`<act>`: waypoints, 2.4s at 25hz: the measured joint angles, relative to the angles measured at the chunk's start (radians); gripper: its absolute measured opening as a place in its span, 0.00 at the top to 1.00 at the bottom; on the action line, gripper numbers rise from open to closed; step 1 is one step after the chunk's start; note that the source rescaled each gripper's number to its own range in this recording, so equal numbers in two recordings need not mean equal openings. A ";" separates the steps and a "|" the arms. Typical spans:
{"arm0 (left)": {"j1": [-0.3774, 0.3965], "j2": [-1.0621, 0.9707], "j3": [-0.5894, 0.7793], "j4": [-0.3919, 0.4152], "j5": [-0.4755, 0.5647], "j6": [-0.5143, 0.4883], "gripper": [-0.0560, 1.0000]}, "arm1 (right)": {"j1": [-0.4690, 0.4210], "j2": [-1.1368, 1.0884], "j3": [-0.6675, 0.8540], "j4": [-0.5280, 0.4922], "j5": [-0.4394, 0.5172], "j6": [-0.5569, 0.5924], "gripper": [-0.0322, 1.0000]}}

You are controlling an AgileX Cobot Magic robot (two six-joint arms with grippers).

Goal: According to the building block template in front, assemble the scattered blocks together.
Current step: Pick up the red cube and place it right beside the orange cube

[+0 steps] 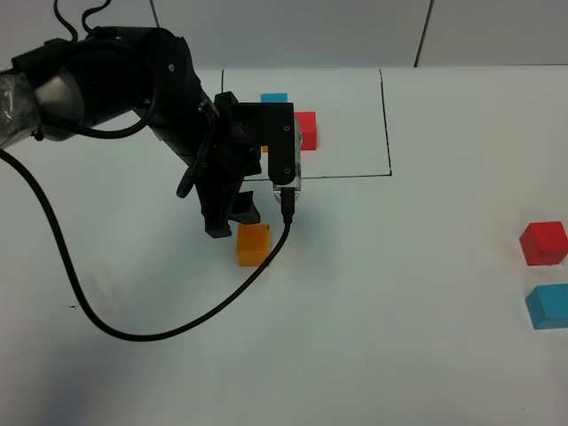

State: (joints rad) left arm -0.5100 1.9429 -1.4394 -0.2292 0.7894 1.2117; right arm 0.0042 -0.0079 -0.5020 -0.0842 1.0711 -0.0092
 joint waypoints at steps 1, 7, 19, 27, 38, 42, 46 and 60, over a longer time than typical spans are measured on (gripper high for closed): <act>0.000 -0.005 0.000 0.000 0.006 0.000 0.25 | 0.000 0.000 0.000 0.000 0.000 0.000 0.19; 0.000 -0.008 0.000 0.000 0.063 0.000 0.64 | 0.000 0.000 0.000 0.000 0.000 0.000 0.19; 0.000 -0.008 0.000 -0.001 0.092 -0.358 0.94 | 0.000 0.000 0.000 0.000 0.000 0.000 0.19; 0.000 -0.008 0.000 0.003 0.010 -0.980 0.95 | 0.000 0.000 0.000 0.000 0.000 0.000 0.19; 0.002 -0.027 0.000 0.167 -0.049 -1.091 0.95 | 0.000 0.000 0.000 0.000 0.000 0.000 0.19; 0.045 -0.061 0.000 0.182 -0.036 -1.092 0.95 | 0.000 0.000 0.000 0.000 0.000 0.000 0.19; 0.090 -0.101 0.000 0.229 0.014 -1.093 0.95 | 0.000 0.000 0.000 0.000 0.000 0.000 0.19; 0.259 -0.229 0.000 0.326 0.245 -1.114 0.95 | 0.000 0.000 0.000 0.000 0.000 0.000 0.19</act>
State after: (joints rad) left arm -0.2506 1.7143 -1.4394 0.0965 1.0344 0.0973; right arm 0.0042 -0.0079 -0.5020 -0.0842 1.0711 -0.0092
